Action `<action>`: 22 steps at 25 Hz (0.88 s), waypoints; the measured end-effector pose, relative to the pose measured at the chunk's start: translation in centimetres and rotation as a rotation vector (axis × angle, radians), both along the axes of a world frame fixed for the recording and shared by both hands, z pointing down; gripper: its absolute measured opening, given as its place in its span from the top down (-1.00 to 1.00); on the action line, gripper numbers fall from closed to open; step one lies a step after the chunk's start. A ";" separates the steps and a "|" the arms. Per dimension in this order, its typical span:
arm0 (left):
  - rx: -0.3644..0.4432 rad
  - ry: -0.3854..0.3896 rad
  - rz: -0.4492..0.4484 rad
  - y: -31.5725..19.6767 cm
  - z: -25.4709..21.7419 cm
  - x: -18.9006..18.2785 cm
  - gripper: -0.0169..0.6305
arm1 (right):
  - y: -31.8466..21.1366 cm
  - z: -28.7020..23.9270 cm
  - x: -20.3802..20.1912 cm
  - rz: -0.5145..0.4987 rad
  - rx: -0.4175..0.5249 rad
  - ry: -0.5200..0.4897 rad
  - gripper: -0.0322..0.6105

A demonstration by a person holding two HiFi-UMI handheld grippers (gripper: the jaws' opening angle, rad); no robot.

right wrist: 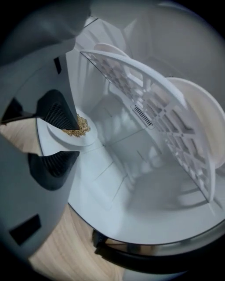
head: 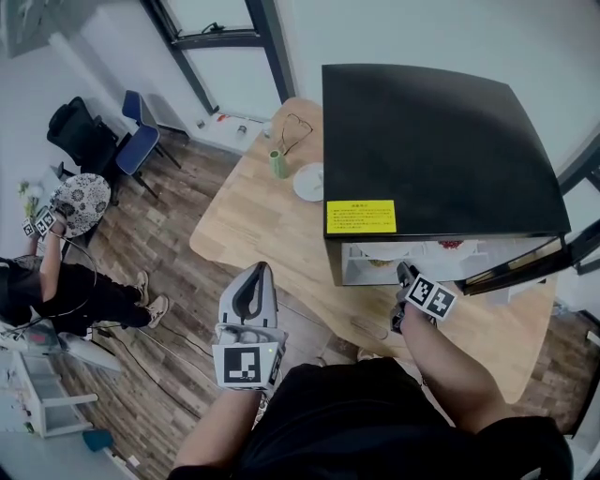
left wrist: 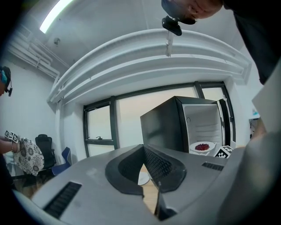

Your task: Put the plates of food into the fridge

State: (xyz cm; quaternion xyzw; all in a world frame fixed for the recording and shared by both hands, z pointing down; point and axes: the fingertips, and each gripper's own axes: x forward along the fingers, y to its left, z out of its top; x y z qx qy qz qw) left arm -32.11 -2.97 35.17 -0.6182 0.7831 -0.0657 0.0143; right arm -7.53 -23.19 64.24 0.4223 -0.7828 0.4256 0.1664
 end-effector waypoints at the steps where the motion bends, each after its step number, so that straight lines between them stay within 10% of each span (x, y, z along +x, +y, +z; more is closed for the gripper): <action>1: -0.002 0.003 0.010 -0.2 0.2 0.4 0.93 | 0.0 -0.6 0.4 -0.016 0.044 0.015 0.42; 16: -0.003 0.057 0.229 -4.2 1.4 9.4 0.93 | 2.7 -15.0 6.5 -0.235 0.593 0.067 0.69; 22: -0.008 0.062 0.274 -5.3 2.1 11.7 0.93 | 4.2 -19.6 7.5 -0.285 0.642 -0.010 0.81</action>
